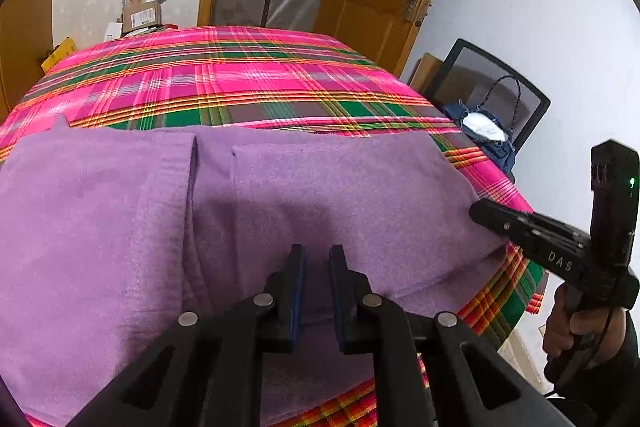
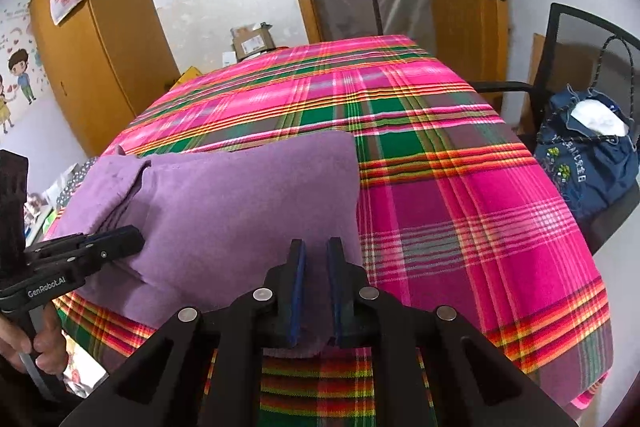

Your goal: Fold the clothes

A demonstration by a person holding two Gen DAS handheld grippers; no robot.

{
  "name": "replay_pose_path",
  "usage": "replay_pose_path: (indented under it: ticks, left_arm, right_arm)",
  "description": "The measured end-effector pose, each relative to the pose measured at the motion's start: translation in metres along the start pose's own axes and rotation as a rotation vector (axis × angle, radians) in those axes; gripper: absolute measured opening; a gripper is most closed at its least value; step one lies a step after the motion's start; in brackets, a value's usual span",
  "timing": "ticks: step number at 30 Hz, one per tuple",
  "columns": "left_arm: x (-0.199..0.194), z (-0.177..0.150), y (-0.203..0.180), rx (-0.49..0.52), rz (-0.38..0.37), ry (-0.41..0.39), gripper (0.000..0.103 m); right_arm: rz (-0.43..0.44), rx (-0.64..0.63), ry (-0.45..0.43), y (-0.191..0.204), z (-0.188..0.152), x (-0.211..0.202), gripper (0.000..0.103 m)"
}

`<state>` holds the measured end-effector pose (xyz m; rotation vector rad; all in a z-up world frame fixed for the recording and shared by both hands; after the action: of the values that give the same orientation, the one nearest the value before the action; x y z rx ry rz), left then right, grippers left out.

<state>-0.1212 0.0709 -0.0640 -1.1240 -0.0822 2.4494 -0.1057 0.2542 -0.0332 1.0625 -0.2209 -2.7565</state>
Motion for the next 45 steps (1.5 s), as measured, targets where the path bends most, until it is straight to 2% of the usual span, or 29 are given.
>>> replay_pose_path:
  ticks: [9,16,21,25,31,33,34,41,45]
  left_arm:
    - [0.006,0.040,0.006,-0.027,0.045,-0.048,0.013]
    - [0.034,0.056,0.018,-0.087,0.104,0.010,0.013]
    - [0.040,0.055,0.018,-0.069,0.118,0.013,0.013]
    - [0.040,0.055,0.020,-0.071,0.108,0.012,0.013]
    - [0.017,0.042,0.019,-0.078,0.071,-0.008,0.013]
    - [0.008,0.034,0.015,-0.069,0.060,-0.019,0.013]
    - [0.003,0.029,0.013,-0.062,0.049,-0.026,0.013]
    - [-0.008,0.010,-0.006,0.003,0.002,-0.035,0.013]
    - [-0.005,0.004,-0.005,0.000,0.005,-0.016,0.013]
  right_arm:
    - [0.007,0.023,-0.025,-0.007,0.049,0.017,0.011]
    - [0.049,0.063,0.012,-0.013,0.075,0.046,0.012]
    - [0.047,0.083,0.093,-0.016,0.070,0.068,0.012]
    - [0.057,0.075,0.108,-0.016,0.069,0.070,0.012]
    - [0.115,0.086,0.071,-0.019,0.060,0.039,0.013]
    - [0.129,0.091,0.067,-0.024,0.051,0.025,0.023]
    - [0.134,0.103,0.068,-0.029,0.046,0.019,0.025]
    - [0.191,0.205,0.082,-0.052,0.015,-0.001,0.026]
    - [0.222,0.200,0.098,-0.048,0.009,-0.002,0.026]
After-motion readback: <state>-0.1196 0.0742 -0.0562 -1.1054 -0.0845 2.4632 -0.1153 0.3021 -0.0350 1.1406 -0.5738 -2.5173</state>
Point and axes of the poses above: each gripper's, at about its wrist camera, not at the fingertips, and x roughly the way its jaws point, y to its left, z to its top, the point moved 3 cm from there along x, roughly the way its jaws point
